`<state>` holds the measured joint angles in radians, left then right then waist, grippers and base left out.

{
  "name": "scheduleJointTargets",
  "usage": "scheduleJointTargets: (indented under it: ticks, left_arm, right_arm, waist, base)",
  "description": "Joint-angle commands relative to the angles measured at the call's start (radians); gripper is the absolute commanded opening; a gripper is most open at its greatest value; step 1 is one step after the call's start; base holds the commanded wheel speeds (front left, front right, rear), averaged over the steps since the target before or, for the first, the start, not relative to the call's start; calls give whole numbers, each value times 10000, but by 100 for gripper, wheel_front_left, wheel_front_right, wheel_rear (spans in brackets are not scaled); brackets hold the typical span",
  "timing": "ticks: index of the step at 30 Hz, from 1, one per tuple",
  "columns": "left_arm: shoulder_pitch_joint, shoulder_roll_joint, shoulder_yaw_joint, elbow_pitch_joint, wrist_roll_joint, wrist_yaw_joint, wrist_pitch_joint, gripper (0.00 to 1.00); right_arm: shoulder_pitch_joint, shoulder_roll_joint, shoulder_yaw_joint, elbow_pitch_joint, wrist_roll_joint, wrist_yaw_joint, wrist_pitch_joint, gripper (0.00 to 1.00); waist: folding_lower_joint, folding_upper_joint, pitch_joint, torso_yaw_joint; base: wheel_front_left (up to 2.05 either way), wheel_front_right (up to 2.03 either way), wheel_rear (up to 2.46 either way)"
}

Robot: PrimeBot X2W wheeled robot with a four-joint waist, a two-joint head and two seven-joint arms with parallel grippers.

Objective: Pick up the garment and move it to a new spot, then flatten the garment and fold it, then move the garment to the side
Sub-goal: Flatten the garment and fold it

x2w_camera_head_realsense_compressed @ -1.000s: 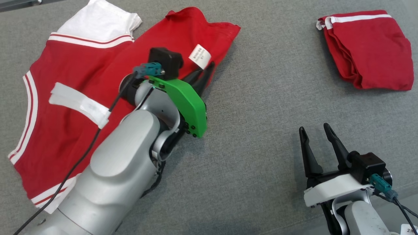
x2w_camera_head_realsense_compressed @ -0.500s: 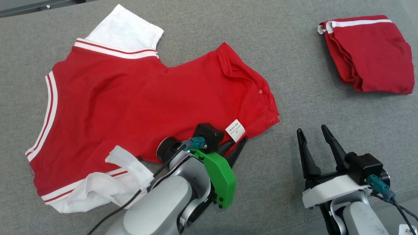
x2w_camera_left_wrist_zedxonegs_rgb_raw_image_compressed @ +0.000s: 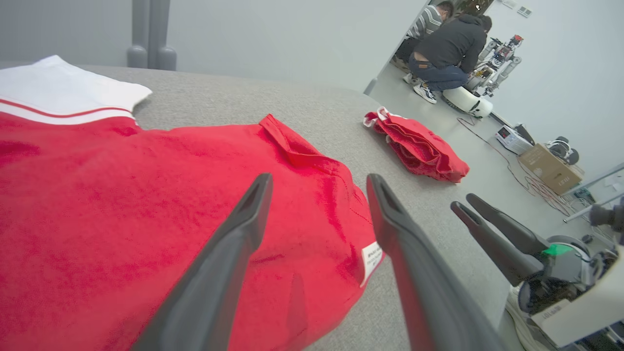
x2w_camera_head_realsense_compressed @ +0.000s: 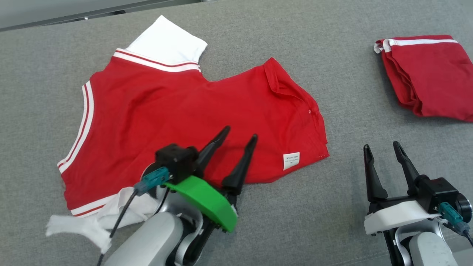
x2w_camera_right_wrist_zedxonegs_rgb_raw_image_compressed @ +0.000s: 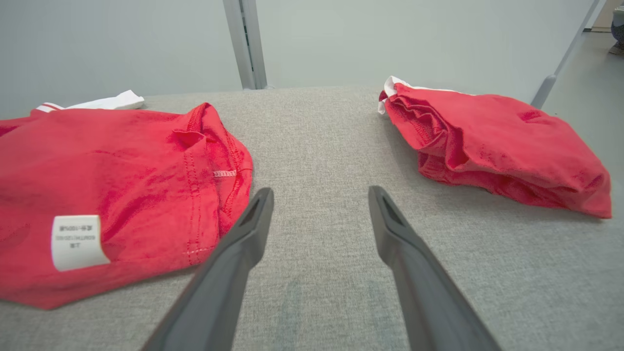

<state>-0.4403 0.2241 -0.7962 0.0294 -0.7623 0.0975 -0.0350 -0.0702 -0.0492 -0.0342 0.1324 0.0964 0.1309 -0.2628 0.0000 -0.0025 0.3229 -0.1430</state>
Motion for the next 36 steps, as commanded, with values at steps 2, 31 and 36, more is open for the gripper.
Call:
scheduleJointTargets:
  ticks: [2, 31, 36]
  left_arm:
    - [589, 472, 429, -334, -79, 330, -360, 100]
    - [6276, 2384, 5262, 116, 331, 1454, -2307, 100]
    - [6786, 2390, 5726, 243, 762, 1149, -2307, 100]
  right_arm:
    - [164, -27, -210, -137, -296, -3, -29, 100]
    - [2022, -346, -1535, -235, -509, -3, -29, 100]
    - [2232, -397, -1554, -109, -473, -3, -29, 100]
  waist:
    - [0, 25, -590, 569]
    - [0, 25, -2865, 2057]
    - [0, 25, -3149, 2004]
  base:
    - [0, 0, 0]
    - [0, 0, 0]
    - [0, 0, 0]
